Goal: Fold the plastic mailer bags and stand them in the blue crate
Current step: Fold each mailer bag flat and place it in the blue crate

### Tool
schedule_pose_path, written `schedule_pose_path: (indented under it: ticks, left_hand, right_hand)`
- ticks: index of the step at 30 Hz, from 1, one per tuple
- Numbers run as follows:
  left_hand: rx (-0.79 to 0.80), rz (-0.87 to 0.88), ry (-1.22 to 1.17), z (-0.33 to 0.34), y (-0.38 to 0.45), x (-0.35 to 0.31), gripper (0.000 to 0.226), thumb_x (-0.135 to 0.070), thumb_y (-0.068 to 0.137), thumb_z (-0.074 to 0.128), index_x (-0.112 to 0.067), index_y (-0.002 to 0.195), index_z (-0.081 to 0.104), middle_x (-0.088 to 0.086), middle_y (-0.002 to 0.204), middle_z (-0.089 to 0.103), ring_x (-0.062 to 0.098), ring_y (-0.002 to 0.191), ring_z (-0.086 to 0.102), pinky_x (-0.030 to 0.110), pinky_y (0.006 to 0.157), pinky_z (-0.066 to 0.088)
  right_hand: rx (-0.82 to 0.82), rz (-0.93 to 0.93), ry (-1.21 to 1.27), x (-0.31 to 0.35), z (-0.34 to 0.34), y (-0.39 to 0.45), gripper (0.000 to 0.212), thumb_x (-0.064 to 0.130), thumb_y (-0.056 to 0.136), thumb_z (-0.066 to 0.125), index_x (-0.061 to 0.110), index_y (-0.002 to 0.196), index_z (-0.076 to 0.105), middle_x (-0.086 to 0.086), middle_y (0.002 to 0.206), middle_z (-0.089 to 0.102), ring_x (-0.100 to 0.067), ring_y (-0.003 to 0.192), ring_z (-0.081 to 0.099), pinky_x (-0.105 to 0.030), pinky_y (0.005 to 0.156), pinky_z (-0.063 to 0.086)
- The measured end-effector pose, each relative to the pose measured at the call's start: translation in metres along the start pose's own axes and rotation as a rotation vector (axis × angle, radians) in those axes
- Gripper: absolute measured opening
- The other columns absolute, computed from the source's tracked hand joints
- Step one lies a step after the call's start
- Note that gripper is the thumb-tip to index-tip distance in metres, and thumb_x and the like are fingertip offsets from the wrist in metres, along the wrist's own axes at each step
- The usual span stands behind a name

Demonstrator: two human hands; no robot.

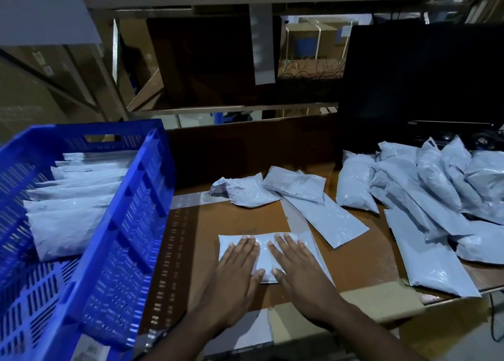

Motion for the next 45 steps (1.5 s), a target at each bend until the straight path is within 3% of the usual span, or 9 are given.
schedule_pose_path:
  ticks: [6, 10, 13, 18, 23, 30, 34, 37, 45]
  left_hand:
    - [-0.186, -0.189, -0.214, -0.036, 0.0, 0.03, 0.045, -0.036, 0.108, 0.042, -0.036, 0.152, 0.04, -0.025, 0.157, 0.027, -0.002, 0.147, 0.023, 0.022, 0.122, 0.015]
    - [-0.078, -0.132, -0.008, -0.017, 0.001, 0.032, 0.071, -0.054, 0.099, 0.009, -0.022, 0.161, 0.018, -0.017, 0.16, 0.001, 0.006, 0.155, 0.009, 0.023, 0.123, -0.003]
    - [-0.047, -0.21, -0.049, -0.006, -0.003, 0.045, 0.064, -0.051, 0.106, 0.021, -0.027, 0.162, 0.001, -0.016, 0.163, -0.012, 0.001, 0.153, -0.008, 0.025, 0.125, -0.004]
    - [-0.029, -0.182, -0.044, -0.004, -0.013, 0.04, 0.073, -0.062, 0.098, 0.007, -0.027, 0.162, -0.003, -0.015, 0.166, -0.013, -0.002, 0.152, -0.014, 0.03, 0.127, 0.002]
    - [-0.042, -0.168, 0.004, -0.016, -0.008, 0.035, 0.065, -0.05, 0.107, 0.019, -0.023, 0.162, -0.001, -0.009, 0.169, -0.008, 0.004, 0.154, -0.008, 0.028, 0.126, 0.0]
    - [-0.106, -0.084, -0.004, -0.027, -0.016, 0.012, 0.064, -0.053, 0.102, 0.004, -0.026, 0.161, 0.001, -0.015, 0.164, -0.012, -0.002, 0.152, -0.01, 0.019, 0.122, -0.007]
    - [-0.079, -0.028, 0.079, -0.001, -0.026, 0.013, 0.06, -0.046, 0.106, 0.029, -0.011, 0.154, 0.04, 0.002, 0.162, 0.033, 0.015, 0.15, 0.031, 0.033, 0.118, 0.018]
    - [-0.107, -0.025, 0.113, -0.005, -0.02, 0.015, 0.058, -0.042, 0.106, 0.032, -0.012, 0.154, 0.039, 0.003, 0.162, 0.033, 0.015, 0.15, 0.029, 0.032, 0.119, 0.015]
    - [-0.087, -0.019, 0.153, -0.002, -0.021, 0.013, 0.062, -0.045, 0.107, 0.025, -0.012, 0.159, 0.028, 0.003, 0.167, 0.021, 0.013, 0.155, 0.012, 0.035, 0.122, 0.011]
  right_hand:
    - [-0.09, 0.189, 0.06, -0.011, -0.031, -0.008, 0.057, 0.047, 0.106, 0.029, 0.035, 0.159, 0.01, 0.02, 0.161, -0.008, 0.002, 0.146, -0.01, -0.025, 0.118, -0.006]
    - [-0.058, 0.195, -0.052, -0.017, -0.019, -0.009, 0.064, 0.052, 0.106, 0.012, 0.023, 0.16, -0.004, 0.009, 0.164, -0.015, -0.006, 0.147, -0.021, -0.025, 0.117, -0.015]
    - [-0.053, 0.161, -0.114, -0.019, -0.014, -0.01, 0.08, 0.062, 0.091, -0.019, 0.022, 0.159, -0.008, 0.007, 0.164, -0.016, -0.007, 0.148, -0.021, -0.031, 0.121, -0.016]
    - [-0.046, 0.171, -0.076, -0.025, -0.011, -0.015, 0.073, 0.061, 0.095, -0.008, 0.027, 0.16, -0.006, 0.012, 0.166, -0.013, -0.002, 0.148, -0.023, -0.037, 0.122, -0.015]
    - [-0.029, 0.157, -0.112, -0.024, -0.02, -0.007, 0.1, 0.071, 0.077, -0.029, 0.024, 0.161, 0.0, 0.007, 0.168, -0.005, -0.009, 0.153, -0.011, -0.045, 0.123, -0.01]
    - [-0.175, -0.056, -0.099, 0.028, -0.038, -0.001, 0.056, 0.036, 0.101, 0.036, 0.019, 0.154, 0.036, 0.006, 0.159, 0.018, -0.013, 0.15, 0.022, -0.034, 0.124, 0.001]
    - [-0.153, -0.082, -0.127, 0.033, 0.0, -0.007, 0.052, 0.031, 0.105, 0.023, 0.014, 0.142, 0.055, -0.002, 0.151, 0.046, -0.018, 0.14, 0.045, -0.036, 0.118, 0.015]
    - [-0.168, -0.077, -0.144, 0.03, -0.004, 0.003, 0.068, 0.03, 0.108, 0.003, 0.011, 0.134, 0.062, -0.006, 0.142, 0.058, -0.021, 0.134, 0.052, -0.035, 0.118, 0.011]
    - [-0.179, -0.056, -0.167, 0.031, -0.007, -0.003, 0.059, 0.031, 0.109, 0.011, 0.014, 0.138, 0.059, -0.003, 0.146, 0.054, -0.018, 0.137, 0.049, -0.035, 0.117, 0.014]
Point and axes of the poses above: each hand's wrist, its own y-axis towards the middle knuckle, its own z-axis out of the palm, x = y × z, the point moved 10 cm from there along y, towards the middle knuckle
